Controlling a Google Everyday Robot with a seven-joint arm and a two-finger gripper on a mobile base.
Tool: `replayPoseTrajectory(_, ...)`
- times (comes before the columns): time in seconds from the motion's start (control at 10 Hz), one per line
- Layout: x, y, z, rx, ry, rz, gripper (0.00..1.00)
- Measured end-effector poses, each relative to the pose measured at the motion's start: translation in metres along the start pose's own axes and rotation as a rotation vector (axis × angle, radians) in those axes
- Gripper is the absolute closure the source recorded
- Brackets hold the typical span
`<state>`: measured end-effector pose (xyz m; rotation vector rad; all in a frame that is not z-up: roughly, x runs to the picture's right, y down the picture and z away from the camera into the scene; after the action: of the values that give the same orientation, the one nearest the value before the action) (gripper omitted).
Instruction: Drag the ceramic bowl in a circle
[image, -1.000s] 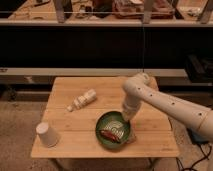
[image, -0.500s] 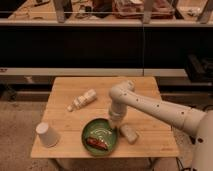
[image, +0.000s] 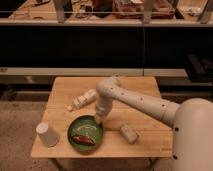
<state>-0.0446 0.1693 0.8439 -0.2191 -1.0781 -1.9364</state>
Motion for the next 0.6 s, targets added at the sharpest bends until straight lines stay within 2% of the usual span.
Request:
replayPoseTrajectory(0.2, 0.045, 0.014, -0.019, 0.027, 0.069, 0.044, 1.00)
replayPoseTrajectory(0.3, 0.057, 0.024, -0.028, 0.019, 0.091, 0.062, 1.00)
replayPoseTrajectory(0.5, 0.067, 0.061, -0.049, -0.025, 0.119, 0.117, 1.00)
replayPoseTrajectory(0.6, 0.052, 0.096, -0.061, -0.067, 0.119, 0.179, 1.00)
